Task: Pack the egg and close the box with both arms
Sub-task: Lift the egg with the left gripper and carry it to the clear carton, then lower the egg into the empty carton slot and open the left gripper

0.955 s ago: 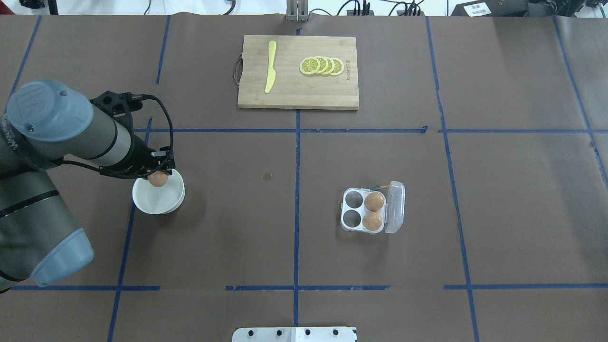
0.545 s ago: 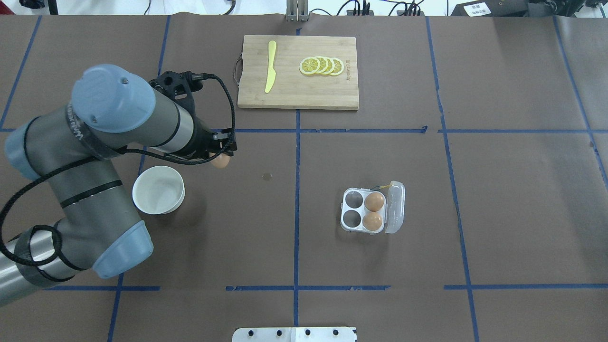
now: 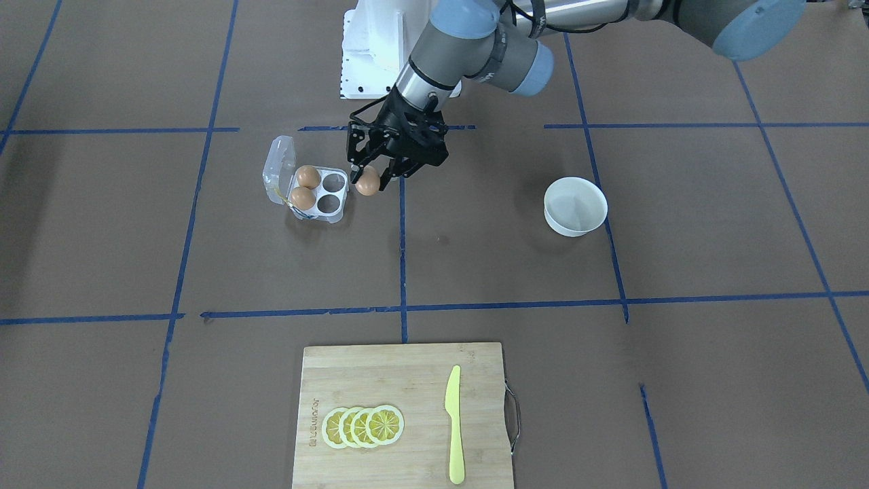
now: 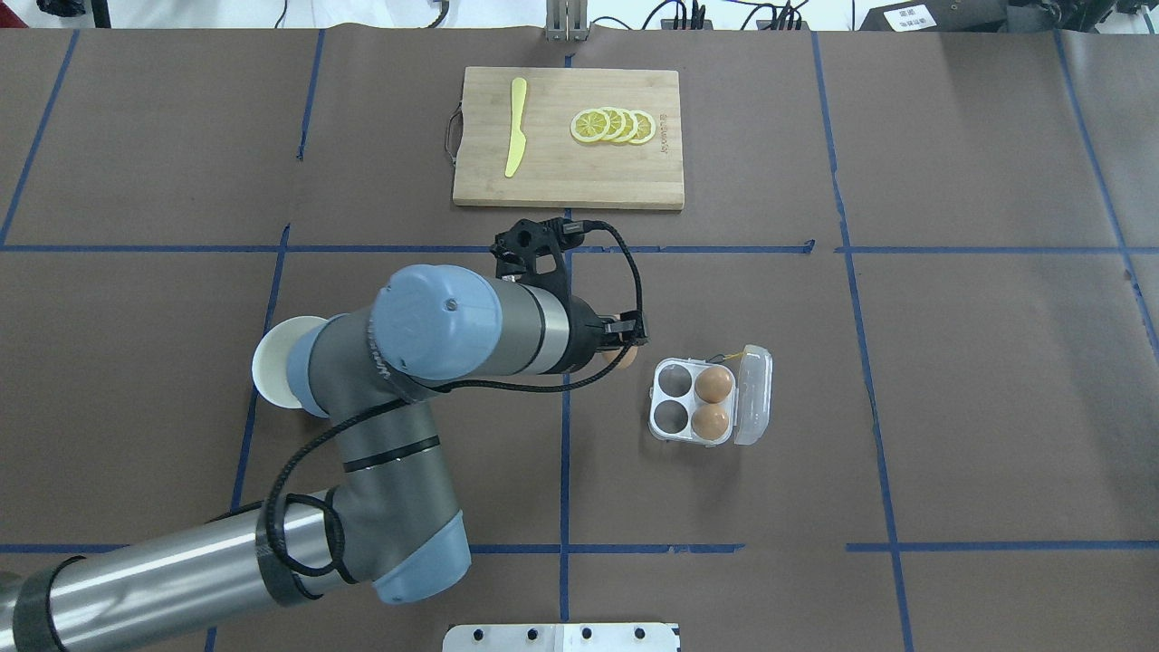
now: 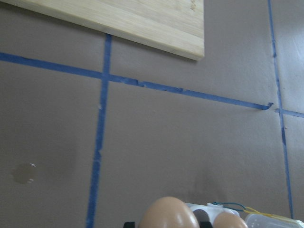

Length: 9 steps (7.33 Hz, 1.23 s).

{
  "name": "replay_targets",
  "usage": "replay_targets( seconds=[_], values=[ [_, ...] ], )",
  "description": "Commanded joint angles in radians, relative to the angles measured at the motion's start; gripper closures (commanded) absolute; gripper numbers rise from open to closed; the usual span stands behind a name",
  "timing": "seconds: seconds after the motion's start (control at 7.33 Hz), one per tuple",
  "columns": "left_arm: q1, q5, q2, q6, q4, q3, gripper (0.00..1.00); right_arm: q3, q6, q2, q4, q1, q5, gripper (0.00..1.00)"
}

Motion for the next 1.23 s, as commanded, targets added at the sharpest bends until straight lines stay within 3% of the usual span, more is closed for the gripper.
replay_targets(
  seconds=[0.0, 0.55, 0.68, 0.82, 0.95, 1.09],
  values=[
    [0.063, 0.103, -0.073, -0.025, -0.142, 0.165, 1.0, -0.004, 0.0, 0.001, 0.0, 0.0, 0.0, 0.0],
    [0.095, 0.107, -0.095, -0.022, -0.146, 0.198, 1.0, -0.013, 0.0, 0.001, 0.0, 0.0, 0.0, 0.0],
    [0.098, 0.107, -0.097, -0.022, -0.146, 0.196, 0.95, -0.013, 0.0, 0.001, 0.0, 0.0, 0.0, 0.0],
    [0.096, 0.107, -0.094, -0.022, -0.146, 0.196, 0.54, -0.015, -0.001, 0.001, 0.0, 0.0, 0.0, 0.0],
    [0.096, 0.107, -0.094, -0.021, -0.146, 0.194, 0.23, -0.015, -0.001, 0.001, 0.0, 0.0, 0.0, 0.0],
    [0.096, 0.107, -0.094, -0.019, -0.144, 0.19, 0.0, -0.015, -0.001, 0.002, 0.0, 0.0, 0.0, 0.0]
  ],
)
